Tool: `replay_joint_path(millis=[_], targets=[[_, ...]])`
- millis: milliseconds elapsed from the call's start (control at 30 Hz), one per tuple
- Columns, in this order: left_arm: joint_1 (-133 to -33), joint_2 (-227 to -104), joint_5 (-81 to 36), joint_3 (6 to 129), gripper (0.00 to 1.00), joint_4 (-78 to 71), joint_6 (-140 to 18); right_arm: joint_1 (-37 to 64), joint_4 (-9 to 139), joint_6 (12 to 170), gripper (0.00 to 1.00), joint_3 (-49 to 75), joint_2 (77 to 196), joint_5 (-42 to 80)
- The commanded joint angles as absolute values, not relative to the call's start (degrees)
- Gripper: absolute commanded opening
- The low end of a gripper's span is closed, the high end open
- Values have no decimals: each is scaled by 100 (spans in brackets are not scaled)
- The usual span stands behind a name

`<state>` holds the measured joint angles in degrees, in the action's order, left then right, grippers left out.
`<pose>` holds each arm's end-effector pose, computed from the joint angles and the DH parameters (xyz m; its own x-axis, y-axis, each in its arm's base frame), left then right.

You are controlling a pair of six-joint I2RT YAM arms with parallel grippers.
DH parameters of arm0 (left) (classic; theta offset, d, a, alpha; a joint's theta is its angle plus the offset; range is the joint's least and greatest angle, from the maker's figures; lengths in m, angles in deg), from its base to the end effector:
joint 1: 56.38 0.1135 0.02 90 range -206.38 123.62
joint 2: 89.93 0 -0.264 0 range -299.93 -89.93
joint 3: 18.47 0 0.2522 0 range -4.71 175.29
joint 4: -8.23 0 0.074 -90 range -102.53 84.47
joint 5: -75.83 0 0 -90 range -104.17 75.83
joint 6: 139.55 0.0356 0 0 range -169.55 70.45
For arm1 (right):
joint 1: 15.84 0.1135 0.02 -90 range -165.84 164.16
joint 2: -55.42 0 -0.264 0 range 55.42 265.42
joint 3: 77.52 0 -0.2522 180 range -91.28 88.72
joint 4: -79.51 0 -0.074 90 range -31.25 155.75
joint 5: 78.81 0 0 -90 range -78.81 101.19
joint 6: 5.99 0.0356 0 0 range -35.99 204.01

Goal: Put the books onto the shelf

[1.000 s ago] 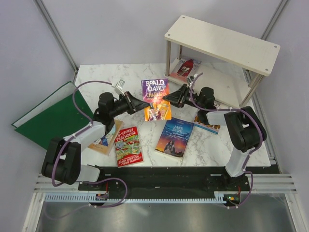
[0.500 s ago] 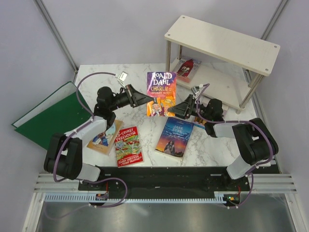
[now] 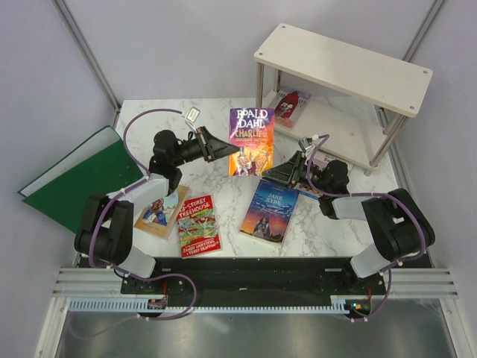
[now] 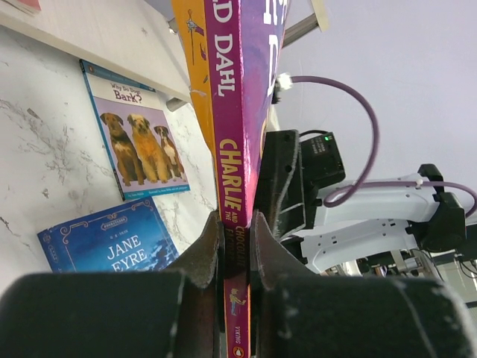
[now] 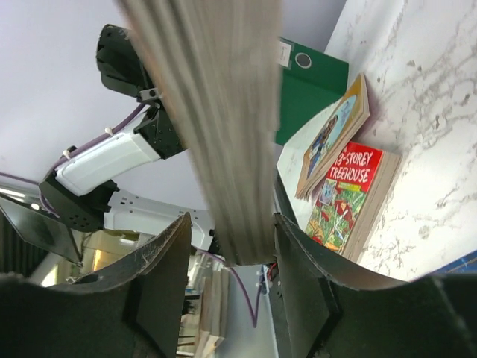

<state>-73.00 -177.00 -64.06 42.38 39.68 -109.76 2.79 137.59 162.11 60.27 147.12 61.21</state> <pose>0.3077 -0.1203 0.2746 -0.7499 -0.3597 -0.5553 0.5299 0.1759 -0.8296 0.2637 0.1177 0.2001 -0.8742 0.3688 -0.3159 -0.3289 0.0289 0.9439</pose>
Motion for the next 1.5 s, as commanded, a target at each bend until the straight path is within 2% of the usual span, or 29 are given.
replay_joint_path(millis=[0, 233, 433, 533, 633, 733, 767, 800, 900, 1000, 1133, 1233, 1467], targets=[[-7291, -17677, -6532, 4521, 2, 4509, -11169, 315, 13248, 15302, 56, 5796, 14103, 5962], [-7291, -17791, -6479, 4354, 2, 4843, -11389, 315, 13070, 15265, 55, 5664, 14040, 5953], [-7317, -17905, -6549, 4363, 2, 5010, -11529, 315, 13001, 15222, 19, 5655, 14050, 5962], [-7343, -17932, -6602, 4267, 2, 5107, -11573, 315, 12825, 15151, 6, 5620, 13979, 5927], [-7343, -17862, -6646, 4082, 2, 5098, -11512, 315, 12483, 15011, 2, 5472, 13813, 5936], [-7334, -17686, -6647, 3950, 14, 4327, -11013, 323, 11159, 14310, 0, 5094, 13409, 5831], [-7334, -17607, -6585, 3932, 25, 4029, -10811, 315, 10693, 13768, 0, 4962, 13260, 5769], [-7326, -17363, -6498, 3871, 29, 3643, -10339, 315, 9627, 13405, 0, 4613, 13006, 5690], [-7282, -16905, -5752, 3774, 38, 2315, -9529, 306, 7717, 12386, 0, 3874, 12653, 5015], [-7247, -16237, -5004, 3677, 45, 1496, -9140, 262, 7149, 12119, 0, 3434, 12538, 4837], [-7238, -15446, -4126, 3633, 60, 591, -8832, 244, 6831, 11987, 0, 2949, 12538, 4776], [-7238, -14979, -3931, 3528, 65, 177, -8691, 244, 6410, 11716, 0, 2475, 12590, 4591], [-7247, -14741, -4159, 3124, 66, 62, -8717, -53, 5767, 11450, 0, 1174, 13099, 4406]])
